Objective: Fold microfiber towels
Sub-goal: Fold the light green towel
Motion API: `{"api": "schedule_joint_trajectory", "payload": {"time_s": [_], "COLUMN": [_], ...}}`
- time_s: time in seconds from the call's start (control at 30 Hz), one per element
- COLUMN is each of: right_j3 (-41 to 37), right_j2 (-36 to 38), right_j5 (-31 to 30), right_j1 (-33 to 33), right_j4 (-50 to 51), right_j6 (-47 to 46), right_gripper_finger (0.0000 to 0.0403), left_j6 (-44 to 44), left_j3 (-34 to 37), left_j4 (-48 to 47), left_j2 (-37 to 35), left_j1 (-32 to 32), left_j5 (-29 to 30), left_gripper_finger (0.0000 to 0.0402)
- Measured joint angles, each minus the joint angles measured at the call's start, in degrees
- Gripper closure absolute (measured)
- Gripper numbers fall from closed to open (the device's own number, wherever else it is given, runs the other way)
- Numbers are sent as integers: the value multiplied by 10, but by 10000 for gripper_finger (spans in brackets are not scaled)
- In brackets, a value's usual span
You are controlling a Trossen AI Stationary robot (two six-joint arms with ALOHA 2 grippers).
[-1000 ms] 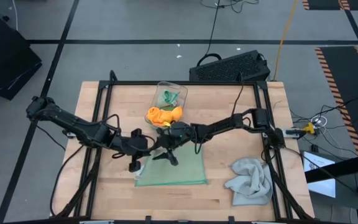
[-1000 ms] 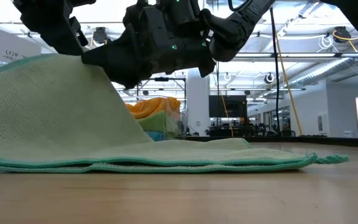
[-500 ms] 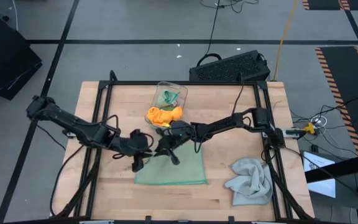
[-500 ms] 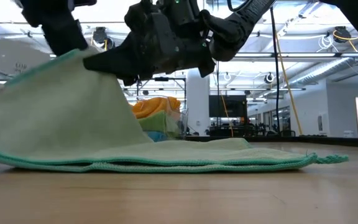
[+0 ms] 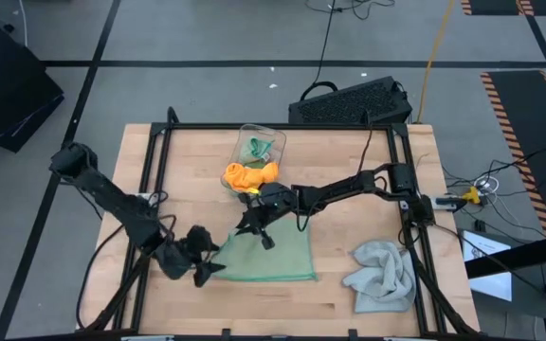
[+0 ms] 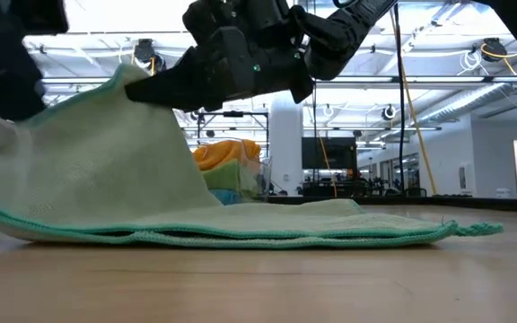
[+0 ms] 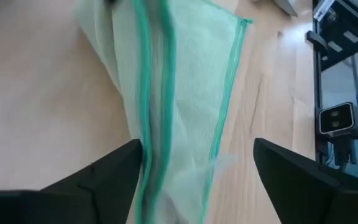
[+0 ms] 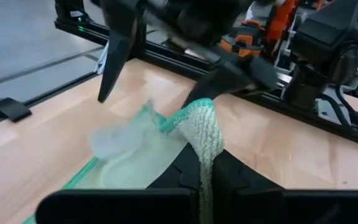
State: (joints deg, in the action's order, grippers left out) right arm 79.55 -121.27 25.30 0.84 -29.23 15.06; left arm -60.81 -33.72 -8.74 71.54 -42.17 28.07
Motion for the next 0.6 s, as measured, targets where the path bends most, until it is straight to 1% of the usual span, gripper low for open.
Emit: {"api": "schedule_joint_trajectory", "payload": {"time_s": [0.1, 0.27, 0.47, 0.6], "right_j3": [0, 0, 0, 0], "right_j2": [0, 0, 0, 0], "right_j5": [0, 0, 0, 0], "right_j1": [0, 0, 0, 0], "right_j4": [-1, -1, -1, -1], "right_j6": [0, 2, -3, -5], "right_gripper_finger": [399, 399, 399, 399], "left_j6": [-65, -155, -219, -326], "left_j3": [7, 8, 8, 8], "left_j4": [20, -13, -43, -97], "left_j2": [27, 59, 57, 48], "left_j1": [-27, -59, -91, -109], "left_j5": [10, 9, 6, 12], "left_gripper_finger": [100, 132, 160, 164]}}
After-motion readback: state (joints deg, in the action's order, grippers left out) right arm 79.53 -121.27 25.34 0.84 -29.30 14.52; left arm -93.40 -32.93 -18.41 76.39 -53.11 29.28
